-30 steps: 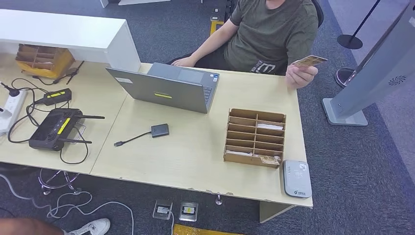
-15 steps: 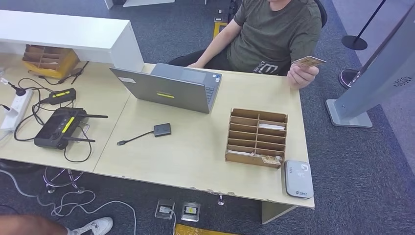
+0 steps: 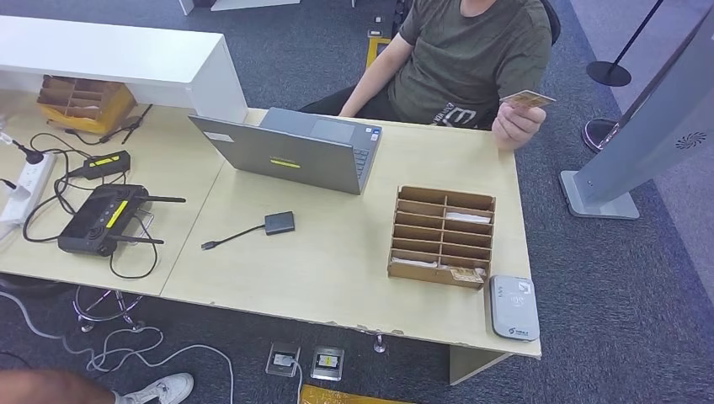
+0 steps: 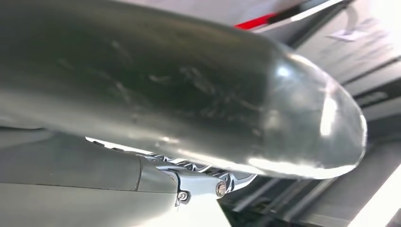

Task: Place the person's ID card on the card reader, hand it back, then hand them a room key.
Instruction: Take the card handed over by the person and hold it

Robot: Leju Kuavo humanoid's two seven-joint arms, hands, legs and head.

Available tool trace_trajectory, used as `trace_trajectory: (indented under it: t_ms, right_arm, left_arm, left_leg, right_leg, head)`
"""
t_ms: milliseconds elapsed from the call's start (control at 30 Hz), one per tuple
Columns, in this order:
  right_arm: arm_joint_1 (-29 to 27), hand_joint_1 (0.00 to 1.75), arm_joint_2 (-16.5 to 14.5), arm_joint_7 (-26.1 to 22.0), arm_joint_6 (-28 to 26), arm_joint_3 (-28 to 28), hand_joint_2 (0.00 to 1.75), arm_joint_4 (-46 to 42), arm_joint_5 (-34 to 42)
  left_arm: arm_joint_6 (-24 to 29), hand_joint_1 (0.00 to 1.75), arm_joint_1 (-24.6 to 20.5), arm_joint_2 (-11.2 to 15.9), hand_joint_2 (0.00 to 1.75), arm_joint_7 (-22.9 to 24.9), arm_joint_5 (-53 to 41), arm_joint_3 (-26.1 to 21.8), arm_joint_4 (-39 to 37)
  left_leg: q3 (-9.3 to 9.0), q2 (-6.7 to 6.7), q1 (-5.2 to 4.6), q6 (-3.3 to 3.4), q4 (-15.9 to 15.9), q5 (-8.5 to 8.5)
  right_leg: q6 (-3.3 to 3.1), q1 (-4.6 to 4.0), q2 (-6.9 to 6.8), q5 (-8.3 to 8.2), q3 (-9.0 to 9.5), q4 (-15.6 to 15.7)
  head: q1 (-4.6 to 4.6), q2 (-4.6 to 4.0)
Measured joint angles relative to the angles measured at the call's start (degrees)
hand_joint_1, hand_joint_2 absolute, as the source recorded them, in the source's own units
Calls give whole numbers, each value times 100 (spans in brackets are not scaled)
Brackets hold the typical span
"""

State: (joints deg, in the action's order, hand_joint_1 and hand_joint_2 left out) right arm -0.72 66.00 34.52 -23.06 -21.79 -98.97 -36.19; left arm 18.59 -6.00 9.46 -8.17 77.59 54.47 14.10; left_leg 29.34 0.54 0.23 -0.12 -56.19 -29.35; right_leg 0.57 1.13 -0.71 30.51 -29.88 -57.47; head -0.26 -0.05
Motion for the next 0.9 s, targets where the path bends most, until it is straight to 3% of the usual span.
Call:
trace_trajectory:
  t_ms: [233, 367, 600, 733, 833, 900]
  right_arm:
    - [752, 0, 76, -13, 322, 650, 0, -664, 72]
    - [1400, 0, 71, -52, 857, 1320, 0, -933, 221]
    - [2961, 0, -106, -77, 1811, 3256, 0, -1128, 415]
    - [3706, 0, -416, -107, 2052, 4589, 0, -1111, 517]
    - [4030, 0, -591, -178, 2098, 5277, 0, -1000, 675]
    - [4197, 0, -676, -233, 2107, 5627, 87, -901, 745]
  left_arm:
    - [-15, 0, -5, 2, 0, 0, 14, -1, 0]
    - [-34, 0, -12, 2, 0, 0, 23, -1, 0]
    - [-63, 0, -26, 0, 0, 0, 76, -1, 0]
    - [-73, 0, -34, -7, 0, 0, 71, -1, 0]
    - [-99, 0, -35, -16, 0, 0, 36, 1, 0]
    - [-115, 0, -35, -17, 0, 0, 15, 1, 0]
  left_leg:
    - [1, -4, 0, 0, 0, -1]
    - [2, -7, 1, -1, 0, -2]
    - [7, -6, 7, -2, 1, -1]
    - [6, -3, 9, -2, 1, -1]
    - [10, 4, 8, -2, 1, 0]
    - [12, 4, 9, -2, 1, 0]
  right_leg:
    - [2, 0, 5, -1, -1, 0]
    - [2, -2, 11, -2, -2, -1]
    - [1, -8, 9, -2, -2, -3]
    - [1, -10, 7, -2, -3, -3]
    - [1, -10, -3, -2, -4, -3]
    - [1, -10, -3, -2, -4, -3]
  head:
    - [-1, 1]
    - [-2, 1]
    - [0, 1]
    - [0, 1]
    - [0, 1]
    - [0, 1]
